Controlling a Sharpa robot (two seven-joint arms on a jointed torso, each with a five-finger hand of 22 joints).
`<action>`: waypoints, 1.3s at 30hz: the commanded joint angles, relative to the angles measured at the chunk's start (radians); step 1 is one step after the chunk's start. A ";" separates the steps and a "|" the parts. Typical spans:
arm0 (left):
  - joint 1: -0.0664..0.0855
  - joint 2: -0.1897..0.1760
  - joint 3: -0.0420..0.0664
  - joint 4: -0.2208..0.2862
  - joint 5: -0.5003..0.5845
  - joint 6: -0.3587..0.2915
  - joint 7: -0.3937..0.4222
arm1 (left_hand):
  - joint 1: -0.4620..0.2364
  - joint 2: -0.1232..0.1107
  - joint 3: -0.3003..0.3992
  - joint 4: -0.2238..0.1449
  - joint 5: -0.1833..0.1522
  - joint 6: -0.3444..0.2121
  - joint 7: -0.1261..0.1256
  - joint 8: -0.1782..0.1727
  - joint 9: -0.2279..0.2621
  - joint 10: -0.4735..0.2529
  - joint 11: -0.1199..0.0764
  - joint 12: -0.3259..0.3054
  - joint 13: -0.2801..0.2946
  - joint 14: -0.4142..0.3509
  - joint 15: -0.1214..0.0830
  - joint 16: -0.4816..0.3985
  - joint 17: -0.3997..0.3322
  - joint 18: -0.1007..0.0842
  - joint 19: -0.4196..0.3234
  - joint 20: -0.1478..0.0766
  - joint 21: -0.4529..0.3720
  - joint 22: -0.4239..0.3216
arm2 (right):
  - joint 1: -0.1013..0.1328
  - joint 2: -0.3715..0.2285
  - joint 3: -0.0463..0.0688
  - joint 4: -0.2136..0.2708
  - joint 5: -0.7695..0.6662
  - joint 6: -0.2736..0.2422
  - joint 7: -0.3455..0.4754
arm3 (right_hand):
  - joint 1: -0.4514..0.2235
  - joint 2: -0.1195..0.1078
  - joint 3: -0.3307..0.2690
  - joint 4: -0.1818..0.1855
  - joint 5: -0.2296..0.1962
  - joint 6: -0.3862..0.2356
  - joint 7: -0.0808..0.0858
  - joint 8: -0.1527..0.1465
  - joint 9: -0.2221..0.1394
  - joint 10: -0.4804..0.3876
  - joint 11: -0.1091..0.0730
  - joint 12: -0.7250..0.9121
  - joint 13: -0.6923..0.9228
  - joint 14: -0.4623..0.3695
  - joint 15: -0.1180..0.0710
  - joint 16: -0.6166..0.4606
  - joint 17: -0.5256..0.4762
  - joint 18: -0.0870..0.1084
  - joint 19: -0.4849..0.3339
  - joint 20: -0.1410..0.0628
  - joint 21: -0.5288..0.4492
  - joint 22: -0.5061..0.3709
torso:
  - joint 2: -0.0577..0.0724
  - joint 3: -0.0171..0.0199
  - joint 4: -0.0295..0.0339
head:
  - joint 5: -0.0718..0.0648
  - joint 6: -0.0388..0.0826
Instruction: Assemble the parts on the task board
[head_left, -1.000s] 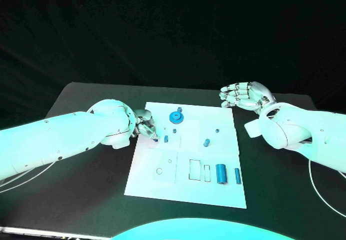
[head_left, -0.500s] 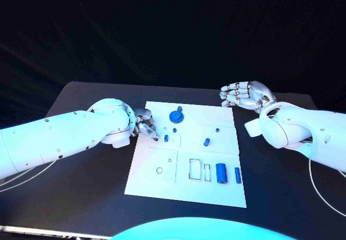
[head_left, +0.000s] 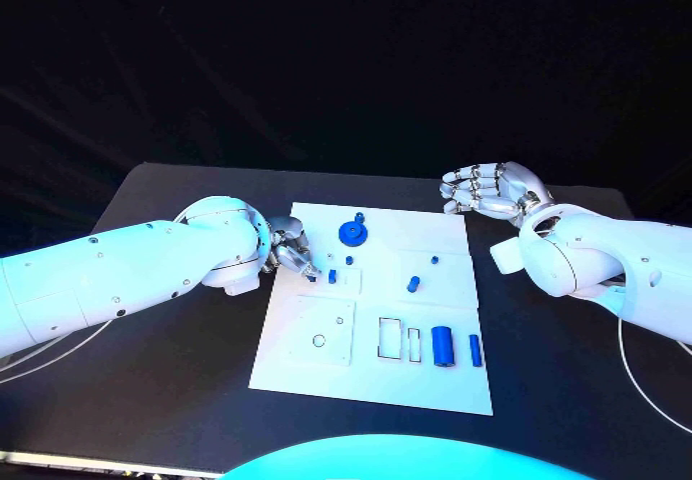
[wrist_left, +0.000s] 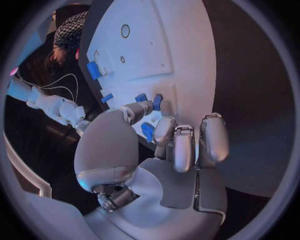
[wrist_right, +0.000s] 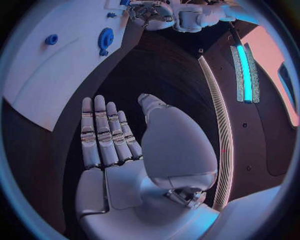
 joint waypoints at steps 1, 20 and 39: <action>-0.003 0.004 -0.002 0.003 0.006 0.020 0.001 | -0.002 0.010 -0.044 0.027 -0.004 0.009 0.004 -0.008 -0.006 -0.001 0.001 0.001 0.003 0.098 -0.006 0.006 0.236 -0.017 0.004 -0.004 0.001 0.000 | -0.001 0.000 0.000 0.001 -0.002 0.009 0.012 | 0.000 0.002 0.006 -0.002 0.005 -0.006 0.070 0.005 -0.002 0.007 0.002 -0.007 -0.004 0.005 0.005 -0.007 -0.003 0.004 -0.004 0.007 -0.009 -0.004 | 0.000 0.0001 0.0007 | 0.000 0.001; -0.003 0.004 -0.002 0.001 0.007 0.011 -0.004 | -0.001 0.027 -0.139 0.103 0.000 0.016 0.006 -0.014 -0.013 -0.001 0.002 -0.001 0.005 0.098 -0.004 0.006 0.235 -0.018 0.006 -0.003 0.001 0.003 | -0.001 0.000 0.000 0.001 -0.002 0.006 0.014 | -0.003 0.004 0.007 0.000 0.005 -0.006 0.071 0.004 -0.003 0.008 0.003 -0.008 -0.007 0.006 0.006 -0.010 -0.006 0.004 -0.007 0.008 -0.012 -0.010 | 0.000 -0.0002 0.0004 | -0.001 0.002; -0.003 -0.015 0.004 0.003 0.009 -0.038 0.000 | -0.032 0.035 -0.246 0.128 -0.001 0.000 0.015 -0.016 -0.013 -0.020 0.009 -0.023 -0.025 0.091 -0.001 -0.007 0.206 -0.014 -0.004 0.000 -0.009 -0.014 | -0.001 -0.003 0.000 0.003 0.000 0.009 0.011 | -0.006 0.004 0.008 0.001 0.005 -0.006 0.071 0.004 -0.006 0.009 0.004 -0.011 -0.011 0.005 0.008 -0.015 -0.011 0.004 -0.017 0.011 -0.016 -0.021 | 0.000 -0.0002 0.0003 | -0.004 0.004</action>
